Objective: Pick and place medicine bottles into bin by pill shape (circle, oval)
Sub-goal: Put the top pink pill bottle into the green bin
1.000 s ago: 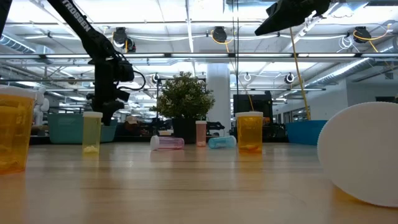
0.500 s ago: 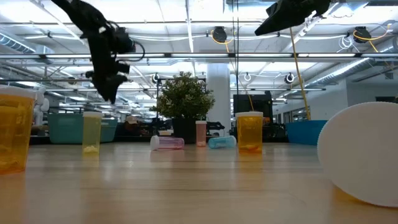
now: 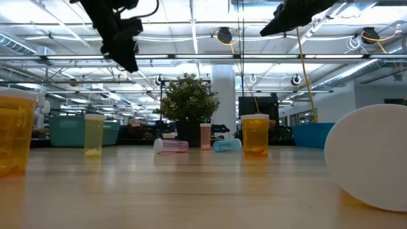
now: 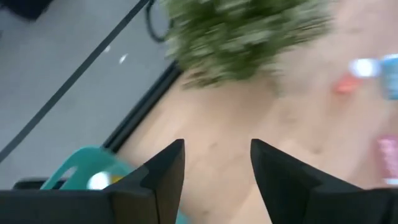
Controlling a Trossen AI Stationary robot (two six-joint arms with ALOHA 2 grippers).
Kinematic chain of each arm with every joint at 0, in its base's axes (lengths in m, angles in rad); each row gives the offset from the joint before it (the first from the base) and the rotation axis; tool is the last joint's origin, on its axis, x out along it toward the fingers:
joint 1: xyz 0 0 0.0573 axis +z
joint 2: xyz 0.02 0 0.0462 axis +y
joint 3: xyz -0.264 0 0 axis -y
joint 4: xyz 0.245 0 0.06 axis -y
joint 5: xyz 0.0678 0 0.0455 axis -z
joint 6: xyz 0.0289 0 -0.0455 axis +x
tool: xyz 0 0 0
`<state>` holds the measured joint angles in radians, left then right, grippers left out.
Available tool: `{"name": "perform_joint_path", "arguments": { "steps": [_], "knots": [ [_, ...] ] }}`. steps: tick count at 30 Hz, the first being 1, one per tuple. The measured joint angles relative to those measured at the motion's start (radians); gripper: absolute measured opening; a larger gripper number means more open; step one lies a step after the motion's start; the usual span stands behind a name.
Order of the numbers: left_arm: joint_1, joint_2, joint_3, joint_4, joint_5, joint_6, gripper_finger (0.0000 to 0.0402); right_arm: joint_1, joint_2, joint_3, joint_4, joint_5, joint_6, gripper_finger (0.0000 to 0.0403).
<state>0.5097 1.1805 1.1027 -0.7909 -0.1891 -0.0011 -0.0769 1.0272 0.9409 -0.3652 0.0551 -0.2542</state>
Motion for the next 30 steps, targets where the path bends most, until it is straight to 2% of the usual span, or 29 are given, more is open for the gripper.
{"name": "perform_joint_path", "arguments": {
  "steps": [9,16,19,22,26,30],
  "knots": [
    [-0.242,0.021,0.0,0.074,-0.08,-0.062,0.0168,-0.002,0.134,0.001,0.067,0.079,0.03,0.0004],
    [-0.368,0.035,-0.005,0.147,-0.133,-0.064,0.0168,-0.048,0.275,0.0,0.185,0.075,0.025,0.004],
    [-0.4,0.036,-0.043,0.194,-0.153,-0.064,0.0168,-0.074,0.322,0.0,0.193,0.074,0.025,0.0057],
    [-0.416,0.035,-0.115,0.314,-0.154,-0.063,0.0168,-0.1,0.367,0.0,0.193,0.067,0.025,0.0069],
    [-0.42,0.038,-0.223,0.486,-0.153,-0.013,0.0168,-0.136,0.43,0.0,0.219,-0.021,0.015,0.0074],
    [-0.418,0.037,-0.281,0.621,-0.132,-0.008,0.0168,-0.163,0.478,0.0,0.25,-0.037,-0.003,0.0075]
  ]
}}
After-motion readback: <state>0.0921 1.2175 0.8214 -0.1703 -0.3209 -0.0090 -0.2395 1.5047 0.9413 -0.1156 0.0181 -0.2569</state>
